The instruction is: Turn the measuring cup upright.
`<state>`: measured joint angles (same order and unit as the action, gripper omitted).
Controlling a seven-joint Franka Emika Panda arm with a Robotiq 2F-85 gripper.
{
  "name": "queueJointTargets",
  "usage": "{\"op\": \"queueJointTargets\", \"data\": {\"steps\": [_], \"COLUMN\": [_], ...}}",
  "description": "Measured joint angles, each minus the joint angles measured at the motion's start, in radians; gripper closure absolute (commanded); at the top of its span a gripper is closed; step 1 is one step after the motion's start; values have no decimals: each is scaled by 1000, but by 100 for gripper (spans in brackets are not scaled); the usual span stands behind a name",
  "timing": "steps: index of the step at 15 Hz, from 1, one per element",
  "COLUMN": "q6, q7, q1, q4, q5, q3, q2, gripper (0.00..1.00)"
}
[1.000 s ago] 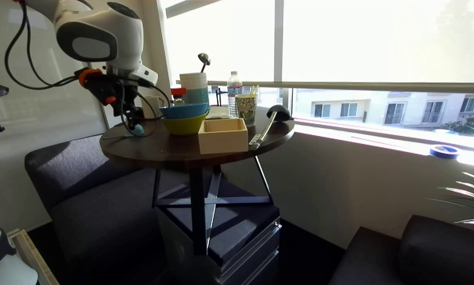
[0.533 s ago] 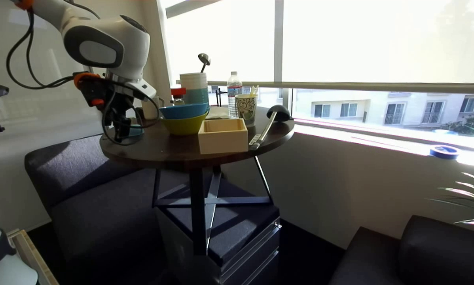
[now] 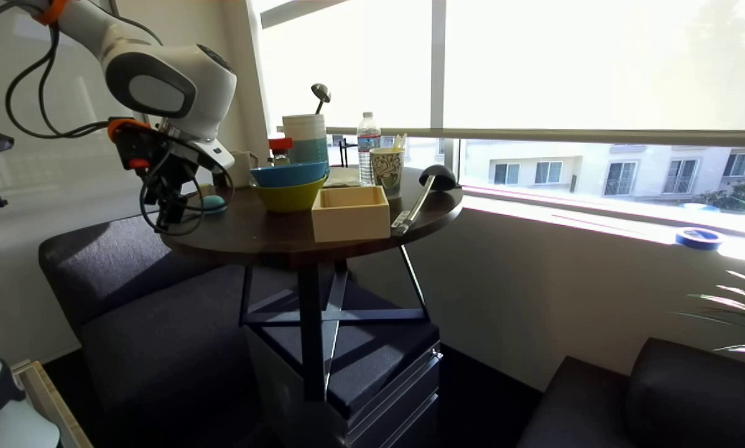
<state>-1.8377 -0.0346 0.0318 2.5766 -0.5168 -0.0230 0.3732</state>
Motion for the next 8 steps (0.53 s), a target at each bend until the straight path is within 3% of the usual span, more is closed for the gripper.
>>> {"op": "queueJointTargets", "data": {"steps": [4, 5, 6, 8], "q6": [-20, -35, -50, -84], "q7": [2, 2, 1, 0], "q1": [15, 16, 16, 17], "q4": [0, 0, 0, 0], "q5": [-64, -72, -77, -78], "q3": [15, 20, 25, 32], "q2": [-4, -5, -6, -11], "gripper": [4, 28, 29, 40]}}
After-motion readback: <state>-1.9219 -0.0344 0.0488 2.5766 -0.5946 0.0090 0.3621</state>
